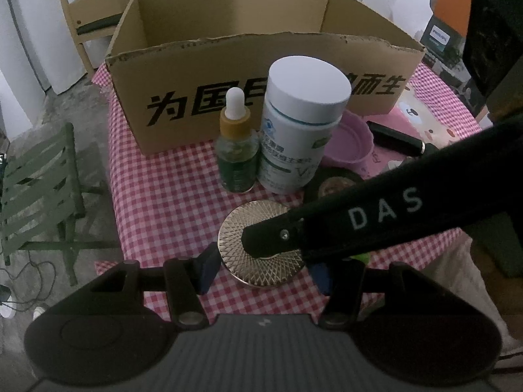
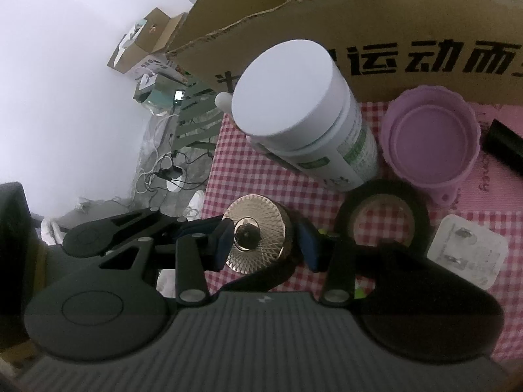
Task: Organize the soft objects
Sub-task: 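Close the right gripper on the gold-lidded jar and lift it, then carry the gold-lidded jar with the right gripper into the cardboard box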
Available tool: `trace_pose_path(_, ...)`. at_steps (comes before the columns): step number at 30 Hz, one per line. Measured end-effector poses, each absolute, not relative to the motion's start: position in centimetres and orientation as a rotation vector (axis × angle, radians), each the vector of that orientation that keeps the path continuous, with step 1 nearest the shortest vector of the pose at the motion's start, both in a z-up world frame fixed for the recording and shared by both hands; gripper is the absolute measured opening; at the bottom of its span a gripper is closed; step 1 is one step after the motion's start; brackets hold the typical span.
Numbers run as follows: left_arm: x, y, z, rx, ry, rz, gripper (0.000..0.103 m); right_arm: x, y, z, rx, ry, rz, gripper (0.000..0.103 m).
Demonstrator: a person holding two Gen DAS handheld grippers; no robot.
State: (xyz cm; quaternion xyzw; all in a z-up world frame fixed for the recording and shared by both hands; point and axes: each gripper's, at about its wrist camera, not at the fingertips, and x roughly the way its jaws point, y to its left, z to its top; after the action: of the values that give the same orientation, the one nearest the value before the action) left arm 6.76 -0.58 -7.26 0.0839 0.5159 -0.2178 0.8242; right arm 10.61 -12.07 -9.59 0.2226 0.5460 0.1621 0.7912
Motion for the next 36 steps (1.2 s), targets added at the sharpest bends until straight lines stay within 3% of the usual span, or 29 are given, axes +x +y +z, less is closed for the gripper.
trace_pose_path(19,5.1,0.9,-5.9,0.111,1.033,-0.429,0.057,9.7,-10.8,-8.1,0.435,1.146,0.353,0.041)
trace_pose_path(36,3.9,1.3,4.8,0.138,0.782,-0.359,0.057,8.2,-10.2,4.5,0.379,0.897,0.446,0.042)
